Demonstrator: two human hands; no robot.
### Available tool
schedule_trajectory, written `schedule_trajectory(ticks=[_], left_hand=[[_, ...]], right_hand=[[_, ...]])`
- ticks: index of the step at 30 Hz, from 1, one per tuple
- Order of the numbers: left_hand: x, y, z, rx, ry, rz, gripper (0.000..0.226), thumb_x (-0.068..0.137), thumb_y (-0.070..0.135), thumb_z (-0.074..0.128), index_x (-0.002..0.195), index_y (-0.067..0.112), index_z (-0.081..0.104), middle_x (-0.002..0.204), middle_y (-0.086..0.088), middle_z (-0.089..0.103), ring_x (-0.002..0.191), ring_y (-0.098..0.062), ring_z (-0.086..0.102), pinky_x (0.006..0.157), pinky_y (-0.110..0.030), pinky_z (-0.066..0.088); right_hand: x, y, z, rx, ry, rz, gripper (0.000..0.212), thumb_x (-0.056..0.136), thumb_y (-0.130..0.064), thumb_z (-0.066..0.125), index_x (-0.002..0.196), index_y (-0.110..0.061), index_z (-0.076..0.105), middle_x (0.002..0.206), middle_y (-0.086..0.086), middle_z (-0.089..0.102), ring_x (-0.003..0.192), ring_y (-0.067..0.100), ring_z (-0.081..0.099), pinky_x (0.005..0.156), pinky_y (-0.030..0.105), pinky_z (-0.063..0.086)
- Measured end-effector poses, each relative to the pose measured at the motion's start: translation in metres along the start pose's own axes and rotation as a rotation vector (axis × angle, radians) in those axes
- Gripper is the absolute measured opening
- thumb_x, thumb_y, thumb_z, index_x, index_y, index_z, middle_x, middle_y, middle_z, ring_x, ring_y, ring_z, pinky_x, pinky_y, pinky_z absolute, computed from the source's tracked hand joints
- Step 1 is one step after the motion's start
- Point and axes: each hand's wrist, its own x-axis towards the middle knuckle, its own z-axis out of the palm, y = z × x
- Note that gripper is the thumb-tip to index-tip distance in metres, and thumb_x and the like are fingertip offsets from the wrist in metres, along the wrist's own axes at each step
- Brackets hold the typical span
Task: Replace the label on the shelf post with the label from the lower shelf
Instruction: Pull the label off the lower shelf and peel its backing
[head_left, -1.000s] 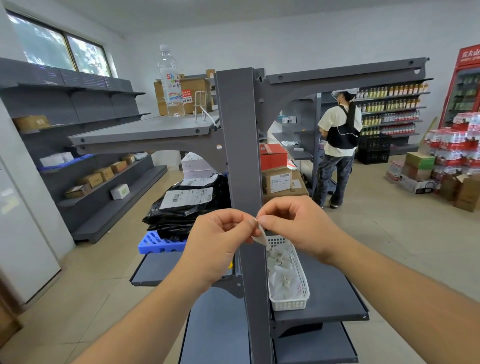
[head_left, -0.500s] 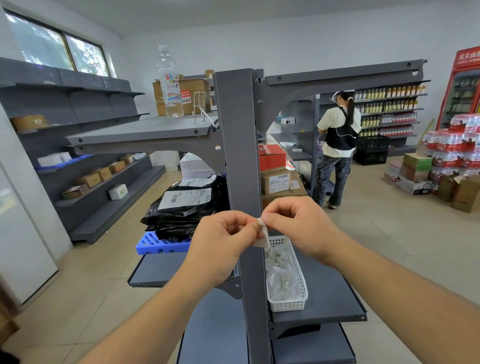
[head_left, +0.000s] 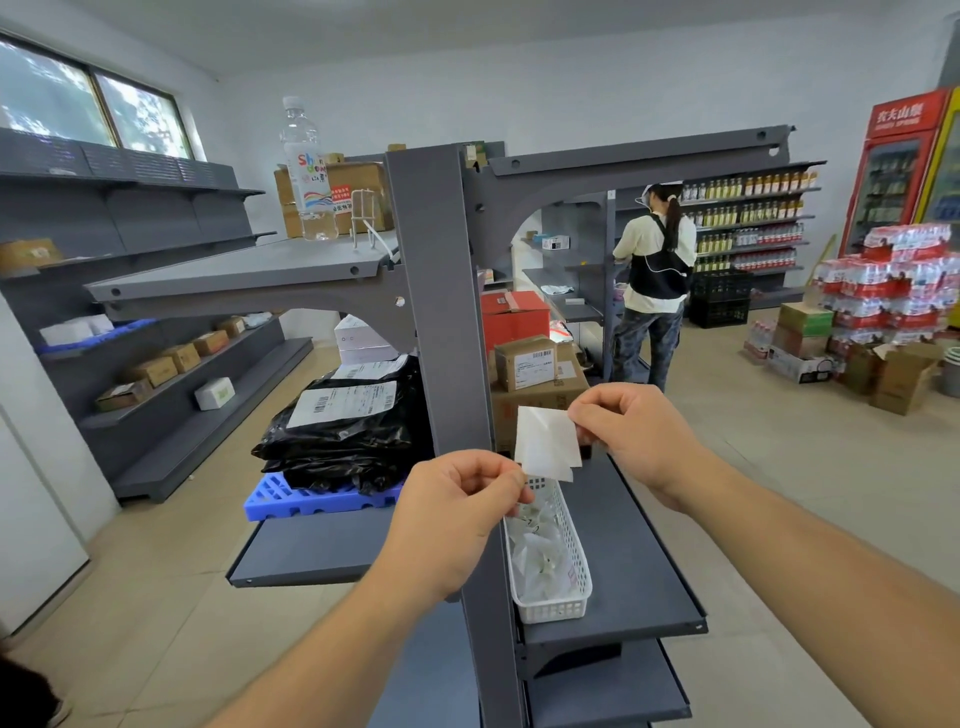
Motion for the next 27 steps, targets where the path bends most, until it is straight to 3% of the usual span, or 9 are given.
schedule_trajectory(ticks=[3,7,11,15,21,27], left_hand=[[-0.001,-0.001,0.005,-0.017,-0.019,-0.010,0.021,0.093,0.009,0.069,0.075,0.016,0.077,0.077,-0.001,0.081,0.066,-0.004,0.067,0.069,-0.013,0.056],[-0.002,-0.005,0.015,-0.055,0.002,-0.035,0.015,0.093,0.006,0.068,0.083,0.004,0.078,0.076,-0.003,0.081,0.054,0.002,0.062,0.053,-0.008,0.047],[-0.003,-0.017,0.031,-0.056,0.000,-0.091,0.016,0.093,0.006,0.067,0.082,0.006,0.078,0.081,-0.006,0.082,0.063,-0.003,0.066,0.059,-0.008,0.048],[-0.008,-0.033,0.053,-0.030,-0.003,-0.193,0.020,0.092,0.008,0.066,0.078,0.006,0.079,0.079,-0.008,0.080,0.061,-0.006,0.063,0.053,-0.005,0.045],[-0.009,-0.066,0.089,-0.020,0.002,-0.405,0.027,0.092,0.014,0.063,0.072,0.011,0.080,0.079,-0.001,0.081,0.064,-0.007,0.064,0.058,-0.017,0.050],[0.008,-0.099,0.116,-0.052,0.081,-0.565,0.027,0.088,0.010,0.059,0.070,0.009,0.080,0.072,-0.001,0.080,0.064,-0.012,0.064,0.054,-0.024,0.045]], right_hand=[[0.003,0.006,-0.009,-0.027,0.029,0.039,0.020,0.090,-0.021,0.067,0.073,-0.014,0.076,0.068,0.000,0.065,0.066,0.018,0.049,0.063,0.036,0.042],[0.003,0.011,-0.021,-0.118,0.103,0.052,0.026,0.090,-0.021,0.066,0.066,-0.020,0.074,0.062,-0.011,0.066,0.065,0.013,0.054,0.064,0.032,0.045],[0.000,0.018,-0.028,-0.235,0.224,0.070,0.022,0.090,-0.019,0.064,0.071,-0.020,0.076,0.066,-0.008,0.071,0.065,0.012,0.060,0.060,0.028,0.048],[-0.006,0.021,-0.036,-0.418,0.286,0.039,0.025,0.092,-0.021,0.060,0.073,-0.017,0.074,0.068,0.000,0.073,0.067,0.017,0.064,0.061,0.031,0.050],[-0.010,0.033,-0.049,-0.509,0.314,0.020,0.024,0.090,-0.024,0.058,0.070,-0.020,0.071,0.065,-0.004,0.071,0.066,0.011,0.063,0.064,0.033,0.054],[-0.019,0.045,-0.061,-0.519,0.282,0.031,0.023,0.089,-0.022,0.059,0.070,-0.018,0.070,0.061,-0.005,0.068,0.060,0.008,0.058,0.054,0.027,0.042]])
